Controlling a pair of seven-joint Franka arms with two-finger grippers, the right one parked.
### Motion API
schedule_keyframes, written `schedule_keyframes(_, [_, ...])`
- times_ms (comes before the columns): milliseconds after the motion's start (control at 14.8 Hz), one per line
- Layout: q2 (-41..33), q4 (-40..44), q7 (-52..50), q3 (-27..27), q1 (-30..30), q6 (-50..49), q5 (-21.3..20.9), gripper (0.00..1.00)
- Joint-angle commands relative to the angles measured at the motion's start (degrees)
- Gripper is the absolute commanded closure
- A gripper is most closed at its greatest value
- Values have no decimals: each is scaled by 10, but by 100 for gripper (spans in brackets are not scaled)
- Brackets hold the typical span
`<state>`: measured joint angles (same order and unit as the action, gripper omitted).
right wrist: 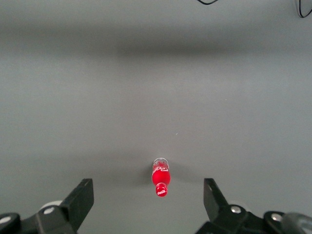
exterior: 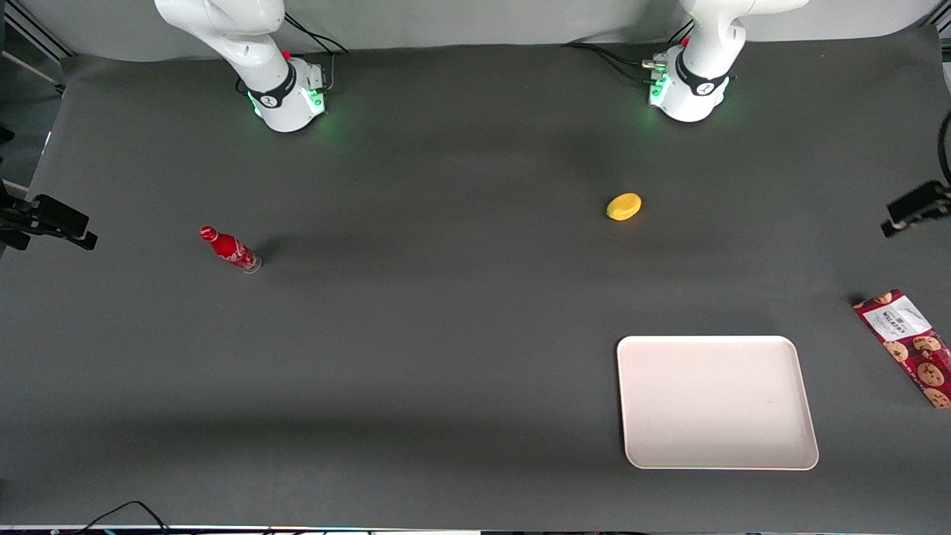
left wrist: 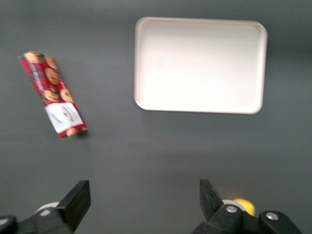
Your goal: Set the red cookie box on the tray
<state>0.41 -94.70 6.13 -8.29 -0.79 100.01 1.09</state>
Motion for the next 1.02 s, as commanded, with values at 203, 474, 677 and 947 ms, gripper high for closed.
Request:
schedule_keyframes(203, [169, 120, 5, -64, -39, 97, 14, 0])
schedule_keyframes(474, [276, 218, 4, -65, -90, 116, 37, 0])
schedule_keyframes(677, [331, 227, 7, -64, -130, 188, 90, 0])
schedule_keyframes(947, [399, 228, 34, -64, -151, 250, 118, 0])
